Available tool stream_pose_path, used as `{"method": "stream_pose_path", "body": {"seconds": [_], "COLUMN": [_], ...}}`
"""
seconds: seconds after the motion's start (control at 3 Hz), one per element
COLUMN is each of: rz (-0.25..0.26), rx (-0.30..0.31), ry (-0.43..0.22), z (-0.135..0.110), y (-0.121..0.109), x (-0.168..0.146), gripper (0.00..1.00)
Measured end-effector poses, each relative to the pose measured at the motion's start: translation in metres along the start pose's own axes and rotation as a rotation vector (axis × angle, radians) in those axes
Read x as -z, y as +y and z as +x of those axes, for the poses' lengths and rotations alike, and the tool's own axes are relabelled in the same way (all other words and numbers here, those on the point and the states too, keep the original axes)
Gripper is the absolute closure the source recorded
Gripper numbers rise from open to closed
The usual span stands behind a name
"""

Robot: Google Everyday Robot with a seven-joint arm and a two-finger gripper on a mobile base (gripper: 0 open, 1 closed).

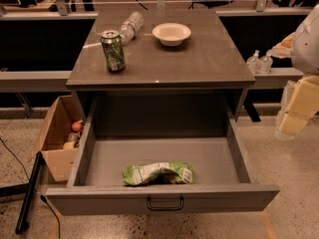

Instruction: Pick green rice chip bag from top drawer and place on counter

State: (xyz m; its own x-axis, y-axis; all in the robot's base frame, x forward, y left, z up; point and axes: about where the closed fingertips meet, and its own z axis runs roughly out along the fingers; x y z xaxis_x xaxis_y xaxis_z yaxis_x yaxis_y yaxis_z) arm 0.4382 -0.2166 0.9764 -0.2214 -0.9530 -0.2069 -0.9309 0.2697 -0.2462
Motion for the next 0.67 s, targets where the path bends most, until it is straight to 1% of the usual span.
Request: {"method": "stream_pose_path", "body": {"seconds": [0.33, 0.67], "rz": [0.0, -0.022], "rx": [0.0, 0.085], "ry": [0.0, -0.032], "z": [0.0, -0.009], "y": [0.0, -0.006], "x": [0.0, -0.023], "gripper": [0.0, 0.0]}}
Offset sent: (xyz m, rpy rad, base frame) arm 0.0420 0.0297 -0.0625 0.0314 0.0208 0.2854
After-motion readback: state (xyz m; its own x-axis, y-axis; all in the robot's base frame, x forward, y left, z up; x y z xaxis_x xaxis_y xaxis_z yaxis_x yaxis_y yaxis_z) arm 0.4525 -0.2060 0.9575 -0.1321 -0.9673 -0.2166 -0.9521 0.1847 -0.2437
